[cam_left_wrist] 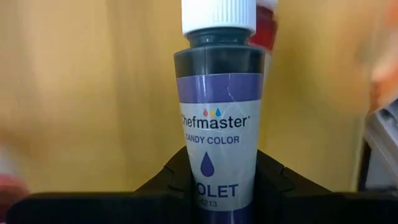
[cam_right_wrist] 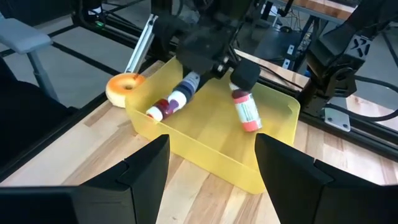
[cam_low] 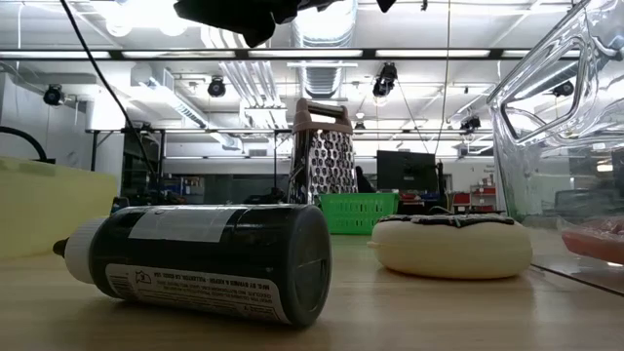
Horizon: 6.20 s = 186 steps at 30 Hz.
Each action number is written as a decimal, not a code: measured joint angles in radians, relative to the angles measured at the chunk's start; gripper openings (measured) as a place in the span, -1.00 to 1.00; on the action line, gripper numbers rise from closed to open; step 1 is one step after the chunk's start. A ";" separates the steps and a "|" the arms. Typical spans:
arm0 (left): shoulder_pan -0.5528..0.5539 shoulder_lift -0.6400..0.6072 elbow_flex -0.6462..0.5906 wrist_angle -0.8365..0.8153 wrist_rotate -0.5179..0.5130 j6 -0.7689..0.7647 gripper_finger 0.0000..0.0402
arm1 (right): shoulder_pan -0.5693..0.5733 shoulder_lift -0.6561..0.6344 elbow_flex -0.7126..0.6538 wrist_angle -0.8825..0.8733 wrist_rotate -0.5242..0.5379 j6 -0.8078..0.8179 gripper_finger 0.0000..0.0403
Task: Pick & Place Food Item
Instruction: Put the violet ink bottle into the yellow bin, then put the pink donut into the green bin
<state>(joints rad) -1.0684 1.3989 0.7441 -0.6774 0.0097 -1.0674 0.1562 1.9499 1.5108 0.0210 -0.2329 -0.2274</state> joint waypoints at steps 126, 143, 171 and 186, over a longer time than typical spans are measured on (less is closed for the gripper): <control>1.193 -0.693 -0.563 0.864 -0.284 1.016 0.11 | -0.126 -0.723 -0.890 0.456 0.131 -0.021 0.14; 1.516 -0.300 -0.176 0.472 -0.207 1.010 0.11 | -0.127 -0.725 -0.890 0.448 0.130 -0.048 0.14; 1.850 0.108 0.194 0.077 -0.032 1.166 0.11 | -0.127 -0.726 -0.890 0.439 0.128 -0.061 0.14; 1.933 0.227 0.263 0.025 -0.067 1.198 0.11 | -0.127 -0.726 -0.890 0.440 0.128 -0.061 0.14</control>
<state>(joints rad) 0.8649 1.6257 1.0074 -0.6527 -0.0571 0.1303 0.0296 1.2240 0.6205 0.4614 -0.1047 -0.2886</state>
